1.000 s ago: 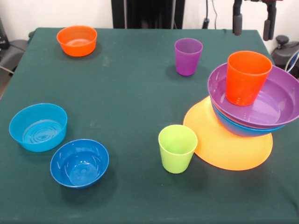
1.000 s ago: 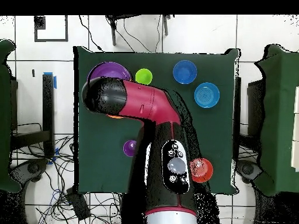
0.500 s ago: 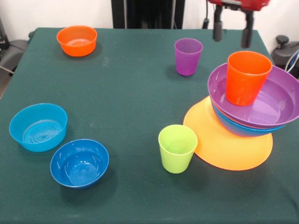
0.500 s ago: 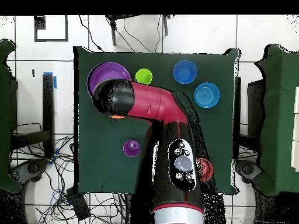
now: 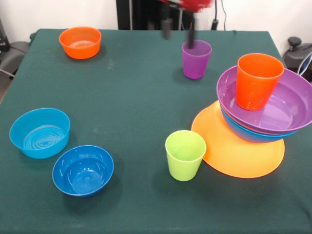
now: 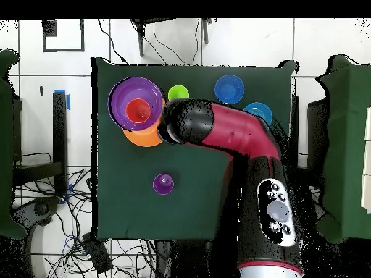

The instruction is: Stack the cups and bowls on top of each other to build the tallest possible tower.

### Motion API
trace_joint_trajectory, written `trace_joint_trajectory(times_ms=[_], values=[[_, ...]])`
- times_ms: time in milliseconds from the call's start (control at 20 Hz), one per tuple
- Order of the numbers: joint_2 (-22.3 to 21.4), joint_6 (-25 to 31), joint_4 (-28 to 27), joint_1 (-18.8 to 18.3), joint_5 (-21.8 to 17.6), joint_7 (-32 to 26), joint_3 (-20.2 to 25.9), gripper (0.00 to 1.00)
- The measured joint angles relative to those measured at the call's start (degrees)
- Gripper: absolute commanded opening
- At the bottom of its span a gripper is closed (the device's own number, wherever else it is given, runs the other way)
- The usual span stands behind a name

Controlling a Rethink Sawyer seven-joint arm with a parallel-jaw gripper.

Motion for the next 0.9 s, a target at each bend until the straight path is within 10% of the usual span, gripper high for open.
trace_joint_trajectory(times_ms=[900], values=[[0.7, 3.1, -5.3, -18.0, -9.7, -12.0, 5.4, 1.00]])
